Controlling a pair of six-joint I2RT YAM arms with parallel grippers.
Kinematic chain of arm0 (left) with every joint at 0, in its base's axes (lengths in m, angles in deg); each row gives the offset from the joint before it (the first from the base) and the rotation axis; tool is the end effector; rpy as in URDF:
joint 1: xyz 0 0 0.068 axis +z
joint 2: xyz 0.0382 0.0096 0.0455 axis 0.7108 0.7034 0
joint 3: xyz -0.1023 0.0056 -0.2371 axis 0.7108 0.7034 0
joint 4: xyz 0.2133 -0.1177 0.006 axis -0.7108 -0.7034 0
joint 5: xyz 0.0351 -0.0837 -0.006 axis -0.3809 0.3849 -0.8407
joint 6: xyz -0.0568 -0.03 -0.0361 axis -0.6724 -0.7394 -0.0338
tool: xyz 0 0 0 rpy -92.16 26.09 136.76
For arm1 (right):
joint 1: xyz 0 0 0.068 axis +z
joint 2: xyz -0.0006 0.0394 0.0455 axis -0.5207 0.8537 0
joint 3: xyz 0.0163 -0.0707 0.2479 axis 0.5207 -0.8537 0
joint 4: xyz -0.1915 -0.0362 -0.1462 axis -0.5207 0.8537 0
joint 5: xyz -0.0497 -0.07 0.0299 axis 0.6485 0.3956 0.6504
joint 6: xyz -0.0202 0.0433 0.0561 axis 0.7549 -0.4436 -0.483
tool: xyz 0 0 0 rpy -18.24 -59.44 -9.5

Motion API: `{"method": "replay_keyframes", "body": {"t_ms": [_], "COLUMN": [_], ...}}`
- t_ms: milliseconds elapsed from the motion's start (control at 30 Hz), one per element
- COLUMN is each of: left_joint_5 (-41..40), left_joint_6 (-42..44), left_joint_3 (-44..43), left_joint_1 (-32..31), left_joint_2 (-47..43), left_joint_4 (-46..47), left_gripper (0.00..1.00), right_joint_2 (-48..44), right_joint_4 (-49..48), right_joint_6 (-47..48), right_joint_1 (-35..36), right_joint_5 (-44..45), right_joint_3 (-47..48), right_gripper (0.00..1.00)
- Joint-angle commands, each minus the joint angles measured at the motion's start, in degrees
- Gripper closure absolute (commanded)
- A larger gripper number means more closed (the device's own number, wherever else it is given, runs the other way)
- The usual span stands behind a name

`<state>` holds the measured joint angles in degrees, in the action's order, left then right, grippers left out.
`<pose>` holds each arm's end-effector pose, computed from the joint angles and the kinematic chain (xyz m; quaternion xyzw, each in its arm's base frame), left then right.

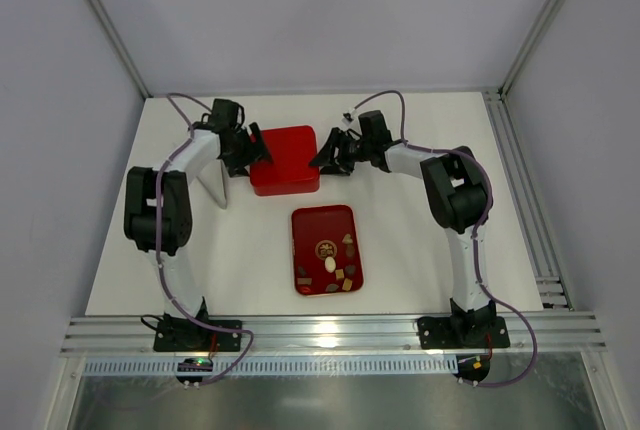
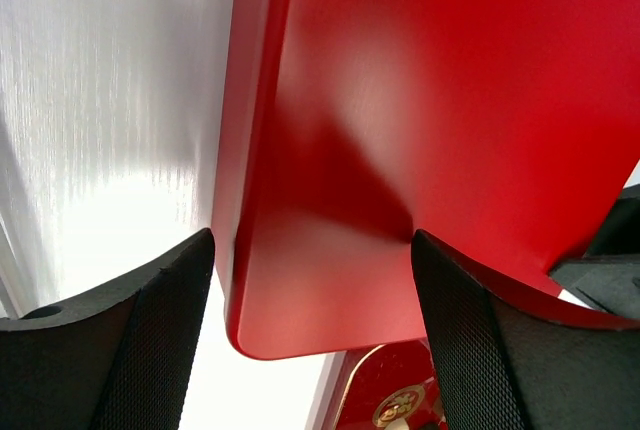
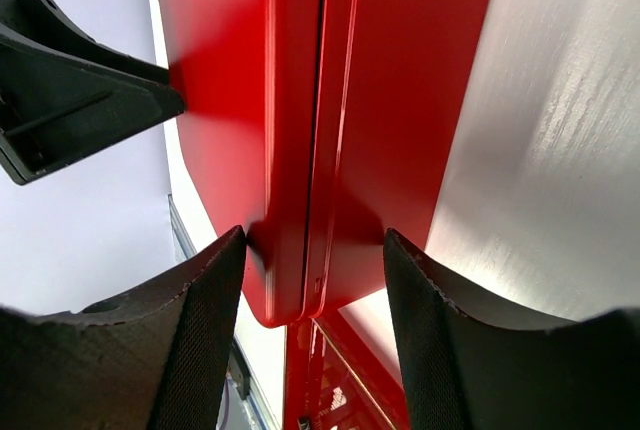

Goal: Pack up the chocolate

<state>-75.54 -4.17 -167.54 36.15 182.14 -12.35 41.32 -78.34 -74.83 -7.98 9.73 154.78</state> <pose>0.3934 -0.0751 0.1784 -0.1935 0.9416 -0.1831 0.2059 0.4142 0.2231 0.1320 -0.0064 0.8550 0.4886 0.1738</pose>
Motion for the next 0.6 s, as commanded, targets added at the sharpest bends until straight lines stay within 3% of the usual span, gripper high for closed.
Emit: {"method": "replay_keyframes", "body": {"t_ms": [0,267,567], "left_joint_5": [-1.38,-0.94,-1.29], "left_joint_6": [2.19,3.51,4.66], "left_joint_3": [-5.98,-10.92,-16.11], "left_joint_1": [-0.26,-0.96,-1.49], "left_joint_2": [2.34,4.72,6.21], "left_joint_4": [-3.87,-7.12,-11.16], "left_gripper": [0.22,0.22,0.22], "right_joint_2": [-1.67,-0.71,0.7], "right_joint_4": [0.6,2.18,4.72], "right_joint_6": [2.31,2.92,4.15], "right_joint_1": [-0.11,-0.37,-0.46], "right_joint_5": [1.95,2.21,2.56], "right_joint_3": [1.74,4.12,7.01], "right_gripper": [0.42,0.5,0.5]}}
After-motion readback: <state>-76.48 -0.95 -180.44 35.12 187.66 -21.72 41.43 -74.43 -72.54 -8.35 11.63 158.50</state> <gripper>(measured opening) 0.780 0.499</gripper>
